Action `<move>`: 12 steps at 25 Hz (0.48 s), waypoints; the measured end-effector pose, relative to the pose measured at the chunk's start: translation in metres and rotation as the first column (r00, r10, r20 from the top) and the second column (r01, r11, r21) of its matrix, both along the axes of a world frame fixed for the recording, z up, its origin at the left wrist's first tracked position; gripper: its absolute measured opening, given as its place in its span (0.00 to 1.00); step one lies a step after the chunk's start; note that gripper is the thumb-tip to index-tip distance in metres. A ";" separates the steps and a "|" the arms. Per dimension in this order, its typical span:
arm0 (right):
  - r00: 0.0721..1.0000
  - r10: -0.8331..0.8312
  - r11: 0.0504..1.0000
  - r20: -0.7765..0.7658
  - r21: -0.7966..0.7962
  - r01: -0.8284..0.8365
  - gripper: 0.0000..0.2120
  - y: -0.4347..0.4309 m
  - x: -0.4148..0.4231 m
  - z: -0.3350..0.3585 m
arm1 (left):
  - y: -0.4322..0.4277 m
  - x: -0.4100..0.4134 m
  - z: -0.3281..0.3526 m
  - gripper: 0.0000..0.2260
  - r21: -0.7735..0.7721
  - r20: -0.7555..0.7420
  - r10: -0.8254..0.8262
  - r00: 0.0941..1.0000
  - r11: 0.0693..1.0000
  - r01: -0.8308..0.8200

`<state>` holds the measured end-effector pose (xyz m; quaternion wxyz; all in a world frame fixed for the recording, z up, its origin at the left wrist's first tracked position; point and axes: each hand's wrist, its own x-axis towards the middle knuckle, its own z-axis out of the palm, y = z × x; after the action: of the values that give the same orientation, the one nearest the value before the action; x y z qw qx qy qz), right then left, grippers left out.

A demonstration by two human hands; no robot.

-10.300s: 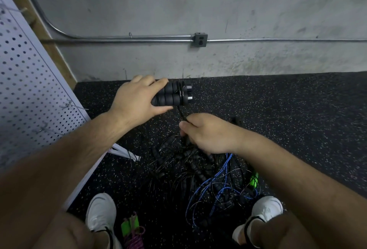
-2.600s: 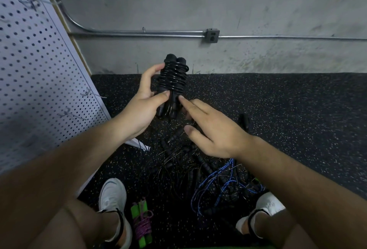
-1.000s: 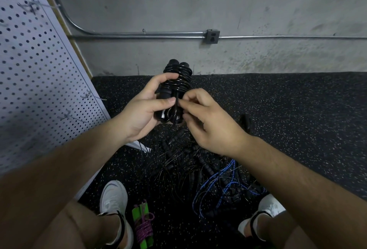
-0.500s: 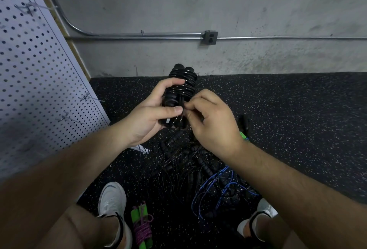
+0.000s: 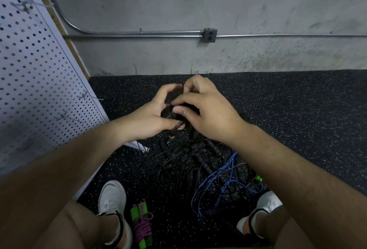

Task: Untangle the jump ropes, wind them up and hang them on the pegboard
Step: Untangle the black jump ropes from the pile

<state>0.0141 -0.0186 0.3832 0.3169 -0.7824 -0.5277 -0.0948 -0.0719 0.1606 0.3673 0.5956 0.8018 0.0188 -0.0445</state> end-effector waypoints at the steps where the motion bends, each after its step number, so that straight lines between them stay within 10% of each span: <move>1: 1.000 0.005 1.000 0.028 -0.015 -0.004 0.08 0.000 0.004 -0.001 | -0.001 -0.001 -0.001 0.36 0.010 -0.027 0.015 1.000 1.000 -0.015; 7: 0.985 -0.031 0.996 0.172 -0.072 0.044 0.07 0.003 0.011 0.005 | 0.008 0.003 0.002 0.12 0.120 0.094 -0.006 0.996 0.993 -0.006; 12: 0.979 -0.167 0.986 -0.113 -0.039 0.164 0.05 0.000 0.013 0.008 | 0.003 0.002 -0.004 0.15 0.043 0.071 0.040 0.997 0.998 -0.043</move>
<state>0.0270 -0.0187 0.3915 0.3265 -0.8323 -0.4429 -0.0675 -0.0700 0.1638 0.3638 0.5786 0.8155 0.0158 -0.0037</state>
